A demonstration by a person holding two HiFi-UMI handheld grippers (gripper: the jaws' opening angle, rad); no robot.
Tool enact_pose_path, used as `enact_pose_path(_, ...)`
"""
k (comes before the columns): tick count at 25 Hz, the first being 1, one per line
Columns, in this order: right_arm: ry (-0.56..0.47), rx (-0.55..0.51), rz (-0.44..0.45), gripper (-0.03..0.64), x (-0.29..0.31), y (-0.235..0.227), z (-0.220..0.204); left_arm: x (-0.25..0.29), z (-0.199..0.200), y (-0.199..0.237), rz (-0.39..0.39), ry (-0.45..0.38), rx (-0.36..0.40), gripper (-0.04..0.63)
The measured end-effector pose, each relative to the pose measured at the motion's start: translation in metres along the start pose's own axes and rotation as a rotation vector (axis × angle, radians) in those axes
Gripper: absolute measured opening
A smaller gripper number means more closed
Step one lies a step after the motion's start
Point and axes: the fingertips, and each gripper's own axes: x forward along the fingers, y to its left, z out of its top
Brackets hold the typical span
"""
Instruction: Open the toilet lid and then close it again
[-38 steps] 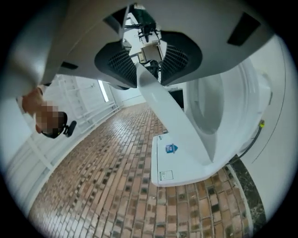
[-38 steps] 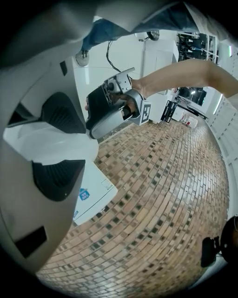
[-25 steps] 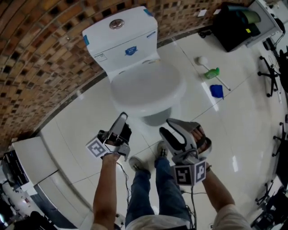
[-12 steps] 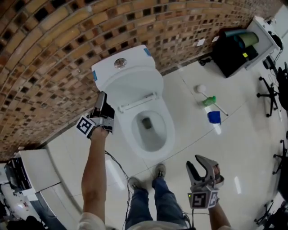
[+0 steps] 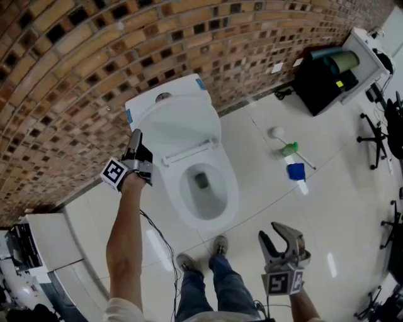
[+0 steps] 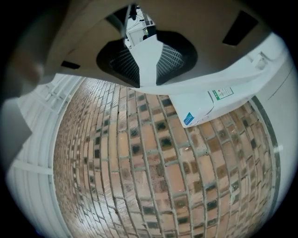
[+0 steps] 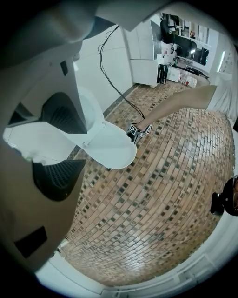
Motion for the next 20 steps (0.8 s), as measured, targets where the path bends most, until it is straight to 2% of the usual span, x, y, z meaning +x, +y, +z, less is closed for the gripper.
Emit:
enact_pose_path(1, -0.008, -0.001, -0.001, 0.181, -0.001, -0.001, 0.002, 0.0, -0.001, -0.003, -0.01, 0.005, -0.005, 0.137)
enact_pose_path(4, -0.057, 0.003, -0.011, 0.181, -0.006, -0.003, 0.013, -0.005, -0.008, -0.019, -0.064, 0.048, -0.011, 0.144)
enact_pose_path(9, -0.148, 0.018, 0.016, 0.181, -0.013, 0.01, 0.049, -0.04, -0.026, -0.074, -0.144, 0.12, 0.068, 0.144)
enact_pose_path(11, -0.183, 0.055, 0.042, 0.181, -0.017, 0.015, 0.076, -0.073, -0.032, -0.099, -0.126, 0.159, 0.172, 0.144)
enact_pose_path(12, -0.208, 0.08, 0.053, 0.181, -0.021, 0.016, 0.092, -0.091, -0.033, -0.114, -0.117, 0.184, 0.265, 0.144)
enact_pose_path(14, -0.273, 0.138, 0.073, 0.181, -0.03, 0.016, 0.125, -0.127, -0.036, -0.162, -0.17, 0.226, 0.467, 0.144)
enact_pose_path(15, -0.308, 0.178, 0.085, 0.181, -0.036, 0.016, 0.141, -0.145, -0.038, -0.189, -0.206, 0.231, 0.534, 0.144)
enact_pose_path(18, -0.424, 0.31, 0.126, 0.181, -0.05, 0.013, 0.187, -0.196, -0.043, -0.255, -0.271, 0.214, 0.643, 0.144)
enact_pose_path(20, -0.472, 0.351, 0.158, 0.181, -0.06, 0.016, 0.214, -0.227, -0.049, -0.288, -0.281, 0.218, 0.756, 0.144)
